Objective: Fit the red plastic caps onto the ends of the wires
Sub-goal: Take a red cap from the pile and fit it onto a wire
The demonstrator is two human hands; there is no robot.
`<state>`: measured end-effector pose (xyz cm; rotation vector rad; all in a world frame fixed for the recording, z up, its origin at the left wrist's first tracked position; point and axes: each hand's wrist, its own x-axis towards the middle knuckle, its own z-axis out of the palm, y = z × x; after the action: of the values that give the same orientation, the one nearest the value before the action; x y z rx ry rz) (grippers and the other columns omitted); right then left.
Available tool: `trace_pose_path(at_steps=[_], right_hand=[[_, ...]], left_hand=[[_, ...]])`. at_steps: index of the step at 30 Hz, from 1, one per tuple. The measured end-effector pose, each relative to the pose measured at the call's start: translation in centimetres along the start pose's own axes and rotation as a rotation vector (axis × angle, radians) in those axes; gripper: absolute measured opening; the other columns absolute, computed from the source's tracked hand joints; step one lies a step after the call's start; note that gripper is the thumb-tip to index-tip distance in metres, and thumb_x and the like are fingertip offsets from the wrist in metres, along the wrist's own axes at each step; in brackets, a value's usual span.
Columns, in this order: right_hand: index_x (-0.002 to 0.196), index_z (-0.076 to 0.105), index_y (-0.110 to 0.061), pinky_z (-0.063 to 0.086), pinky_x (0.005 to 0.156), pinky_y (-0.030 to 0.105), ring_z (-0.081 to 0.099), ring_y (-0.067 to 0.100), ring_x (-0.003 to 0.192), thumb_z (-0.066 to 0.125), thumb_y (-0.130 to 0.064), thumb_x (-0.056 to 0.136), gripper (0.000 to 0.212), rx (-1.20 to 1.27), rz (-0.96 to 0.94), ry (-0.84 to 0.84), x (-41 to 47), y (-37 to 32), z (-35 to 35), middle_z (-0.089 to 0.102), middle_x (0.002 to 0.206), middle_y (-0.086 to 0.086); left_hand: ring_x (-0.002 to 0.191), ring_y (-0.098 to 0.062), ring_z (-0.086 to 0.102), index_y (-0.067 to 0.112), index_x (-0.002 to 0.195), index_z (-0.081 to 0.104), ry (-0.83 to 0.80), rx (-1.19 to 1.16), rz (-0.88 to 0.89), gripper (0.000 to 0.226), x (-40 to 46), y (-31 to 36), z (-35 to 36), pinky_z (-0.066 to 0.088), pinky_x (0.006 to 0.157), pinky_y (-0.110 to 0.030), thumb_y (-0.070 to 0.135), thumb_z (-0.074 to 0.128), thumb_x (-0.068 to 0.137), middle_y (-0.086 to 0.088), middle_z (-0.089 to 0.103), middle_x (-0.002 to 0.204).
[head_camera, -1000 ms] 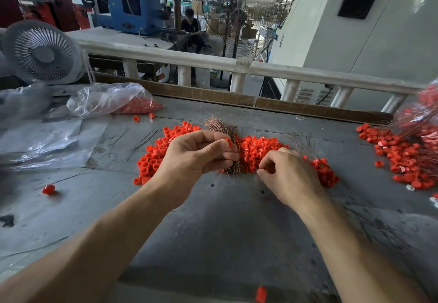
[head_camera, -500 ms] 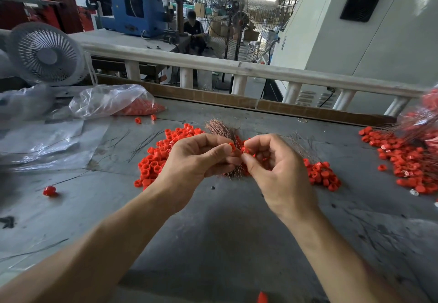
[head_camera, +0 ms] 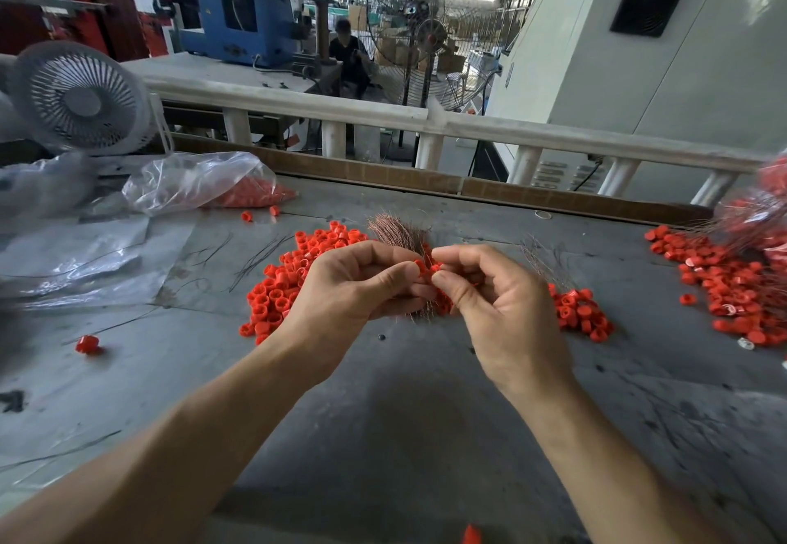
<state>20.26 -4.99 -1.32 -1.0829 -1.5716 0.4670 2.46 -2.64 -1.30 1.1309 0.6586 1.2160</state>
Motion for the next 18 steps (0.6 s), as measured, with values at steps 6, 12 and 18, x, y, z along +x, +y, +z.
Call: trace_pose_path(at_steps=[6,12,18], right_hand=[[0.092,0.072,-0.028,0.050,0.072,0.013,0.069,0.003,0.079,0.077,-0.020,0.091,0.010,0.015,0.000,0.043,-0.13,-0.13,0.03,0.073,0.085,-0.017],[0.090,0.072,-0.022,0.048,0.069,0.007,0.069,-0.004,0.076,0.076,-0.017,0.091,0.007,0.074,0.003,0.046,-0.21,-0.28,0.42,0.073,0.080,-0.020],[0.091,0.073,-0.023,0.047,0.073,0.004,0.070,-0.005,0.082,0.073,-0.017,0.093,0.006,0.074,-0.059,0.026,-0.34,-0.27,0.58,0.073,0.085,-0.020]], left_hand=[[0.090,-0.029,0.076,0.005,0.099,0.073,-0.014,-0.006,0.009,0.024,-0.07,0.08,-0.01,0.062,0.079,-0.034,0.018,0.077,0.079,-0.021,0.076,0.091],[0.086,-0.026,0.076,-0.001,0.104,0.069,-0.001,0.008,0.005,0.030,-0.14,0.26,0.25,0.062,0.079,-0.033,0.016,0.074,0.079,-0.022,0.076,0.090],[0.087,-0.026,0.076,-0.001,0.105,0.069,-0.008,0.023,0.002,0.029,-0.26,0.24,0.25,0.062,0.080,-0.033,0.015,0.073,0.081,-0.021,0.075,0.092]])
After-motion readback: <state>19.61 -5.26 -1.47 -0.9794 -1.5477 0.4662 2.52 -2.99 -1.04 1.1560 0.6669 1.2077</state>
